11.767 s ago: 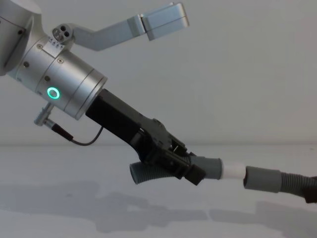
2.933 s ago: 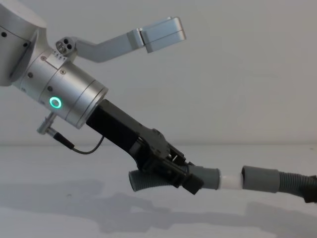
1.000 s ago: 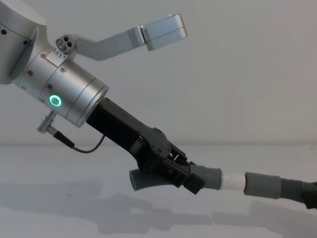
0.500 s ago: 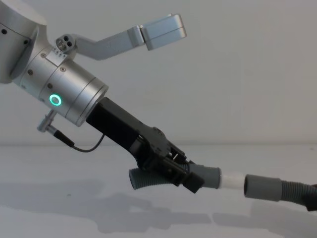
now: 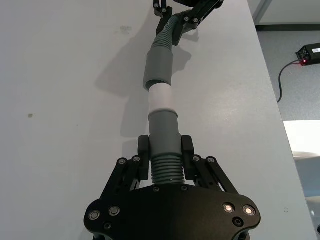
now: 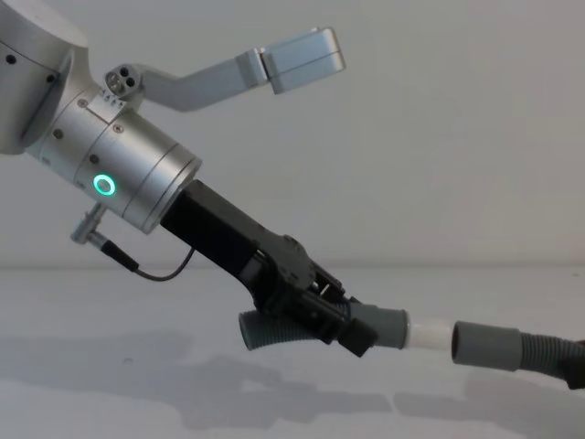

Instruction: Use both hands to pick up one end of the pipe from the table, align the ends, and insert them.

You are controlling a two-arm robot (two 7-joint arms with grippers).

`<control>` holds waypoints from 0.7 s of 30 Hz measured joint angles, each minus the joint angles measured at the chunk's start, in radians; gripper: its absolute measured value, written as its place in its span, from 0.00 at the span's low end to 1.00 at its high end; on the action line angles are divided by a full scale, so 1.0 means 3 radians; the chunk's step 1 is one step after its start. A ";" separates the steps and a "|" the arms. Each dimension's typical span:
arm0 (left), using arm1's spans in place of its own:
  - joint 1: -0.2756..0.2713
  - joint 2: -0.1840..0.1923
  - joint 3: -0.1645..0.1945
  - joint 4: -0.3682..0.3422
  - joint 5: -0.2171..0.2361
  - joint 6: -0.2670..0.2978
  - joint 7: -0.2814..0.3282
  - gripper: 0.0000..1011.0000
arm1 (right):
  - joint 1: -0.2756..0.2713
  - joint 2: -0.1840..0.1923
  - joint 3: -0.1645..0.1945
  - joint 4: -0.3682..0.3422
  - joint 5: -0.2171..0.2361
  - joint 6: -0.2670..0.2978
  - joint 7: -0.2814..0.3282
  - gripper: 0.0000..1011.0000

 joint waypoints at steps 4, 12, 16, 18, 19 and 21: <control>-0.0001 -0.0006 0.0000 0.0010 0.0001 -0.0001 -0.0001 0.35 | 0.0002 -0.0001 -0.0002 0.0008 0.0014 0.0002 0.0004 0.13; 0.0000 -0.0012 -0.0001 0.0014 0.0002 -0.0002 0.0001 0.35 | 0.0005 0.0001 -0.0007 0.0012 0.0036 0.0006 0.0014 0.13; 0.0001 -0.0016 -0.0002 0.0015 0.0002 -0.0001 0.0005 0.35 | 0.0005 0.0005 -0.0009 0.0012 0.0050 0.0007 0.0021 0.13; 0.0001 -0.0018 -0.0003 0.0016 0.0001 -0.0001 0.0006 0.35 | 0.0004 0.0008 -0.0010 0.0012 0.0056 0.0007 0.0025 0.13; 0.0001 -0.0019 -0.0003 0.0017 0.0001 -0.0001 0.0007 0.35 | 0.0003 0.0010 -0.0011 0.0010 0.0060 0.0007 0.0029 0.13; 0.0001 -0.0023 -0.0003 0.0020 0.0001 -0.0001 0.0008 0.35 | 0.0001 0.0014 -0.0012 0.0007 0.0071 0.0007 0.0033 0.13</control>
